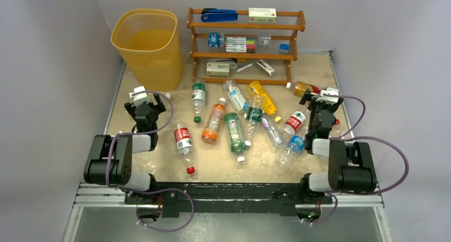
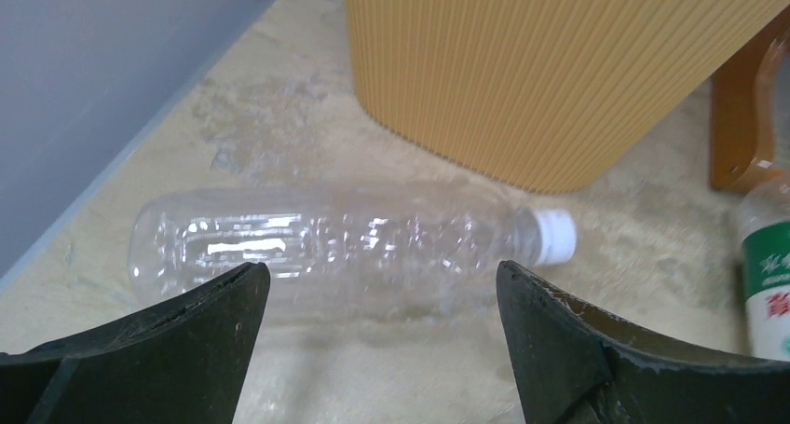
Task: Put the plastic bottles in the bin
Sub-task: Pick up the plastic bottle at the center of the board.
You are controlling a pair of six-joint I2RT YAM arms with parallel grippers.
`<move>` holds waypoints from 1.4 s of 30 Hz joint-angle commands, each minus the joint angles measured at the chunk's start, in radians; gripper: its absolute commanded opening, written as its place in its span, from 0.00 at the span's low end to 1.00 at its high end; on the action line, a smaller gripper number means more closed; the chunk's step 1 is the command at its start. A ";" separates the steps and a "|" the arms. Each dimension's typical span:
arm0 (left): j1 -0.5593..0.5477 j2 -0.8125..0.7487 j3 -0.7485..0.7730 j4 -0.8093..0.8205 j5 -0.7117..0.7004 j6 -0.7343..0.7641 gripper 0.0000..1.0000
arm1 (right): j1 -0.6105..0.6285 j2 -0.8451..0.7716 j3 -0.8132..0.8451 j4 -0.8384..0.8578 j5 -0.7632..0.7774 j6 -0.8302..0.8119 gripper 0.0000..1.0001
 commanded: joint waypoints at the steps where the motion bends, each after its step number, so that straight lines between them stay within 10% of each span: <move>1: 0.007 -0.080 0.069 -0.146 0.016 -0.047 0.93 | 0.004 -0.108 0.041 -0.089 -0.032 -0.035 1.00; 14: 0.007 -0.395 0.269 -0.559 0.105 -0.310 0.93 | 0.005 -0.507 0.244 -0.642 -0.179 0.026 1.00; 32: 0.007 -0.396 0.861 -1.274 0.445 -0.592 0.92 | 0.005 -0.561 0.818 -1.319 -0.476 0.358 1.00; 37: 0.007 -0.370 0.814 -1.213 0.652 -0.609 0.93 | 0.004 -0.540 0.847 -1.420 -0.757 0.388 1.00; 42: 0.007 -0.353 0.718 -1.165 0.817 -0.640 0.93 | 0.004 -0.620 0.759 -1.465 -0.653 0.500 1.00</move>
